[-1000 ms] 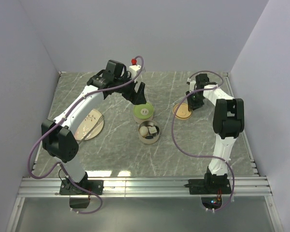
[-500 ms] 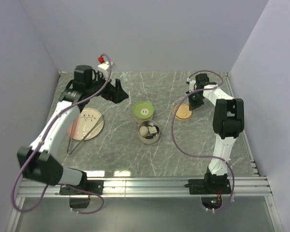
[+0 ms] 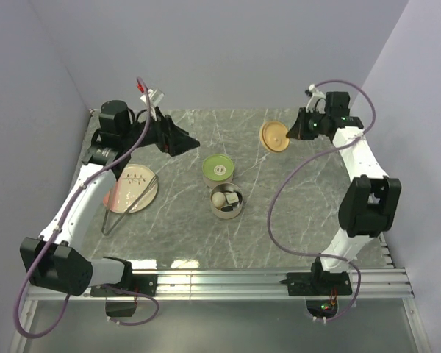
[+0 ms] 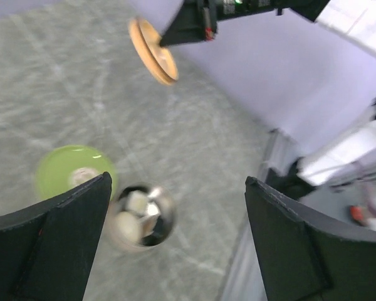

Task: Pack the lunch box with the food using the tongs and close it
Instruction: Pick up the lid of the lunch box with the right arm, then pass the lid of the lunch box from the right arm to the left, then put the lid back on the lunch box

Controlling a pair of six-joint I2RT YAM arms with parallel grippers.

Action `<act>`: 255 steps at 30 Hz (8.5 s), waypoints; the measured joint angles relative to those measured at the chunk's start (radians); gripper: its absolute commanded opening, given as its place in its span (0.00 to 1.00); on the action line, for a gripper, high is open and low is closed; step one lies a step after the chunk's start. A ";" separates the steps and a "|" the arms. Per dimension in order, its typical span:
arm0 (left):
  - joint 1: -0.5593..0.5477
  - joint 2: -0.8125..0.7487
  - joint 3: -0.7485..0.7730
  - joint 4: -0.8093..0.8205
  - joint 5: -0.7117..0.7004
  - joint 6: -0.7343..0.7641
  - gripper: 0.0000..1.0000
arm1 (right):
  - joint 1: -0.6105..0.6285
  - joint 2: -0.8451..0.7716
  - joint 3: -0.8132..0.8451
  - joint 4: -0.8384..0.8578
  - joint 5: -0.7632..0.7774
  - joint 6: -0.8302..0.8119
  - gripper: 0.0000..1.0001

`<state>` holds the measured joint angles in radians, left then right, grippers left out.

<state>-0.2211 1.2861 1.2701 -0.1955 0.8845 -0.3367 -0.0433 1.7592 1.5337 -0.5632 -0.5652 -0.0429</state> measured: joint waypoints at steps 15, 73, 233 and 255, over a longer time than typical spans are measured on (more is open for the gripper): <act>-0.011 -0.013 -0.319 0.974 0.140 -0.836 0.81 | 0.203 -0.262 -0.138 0.355 -0.344 0.344 0.00; -0.151 0.044 -0.418 1.289 0.060 -1.153 0.09 | 0.428 -0.324 -0.180 0.365 -0.386 0.251 0.00; 0.194 -0.008 0.035 -0.373 0.047 0.192 0.99 | 0.738 -0.053 -0.293 0.042 0.350 -0.389 0.64; 0.206 -0.008 0.026 -0.361 0.079 0.167 0.99 | 0.766 -0.127 -0.314 0.014 0.399 -0.374 0.62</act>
<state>-0.0154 1.2778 1.2961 -0.5564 0.9638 -0.1699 0.7223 1.6325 1.2194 -0.5491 -0.1658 -0.4171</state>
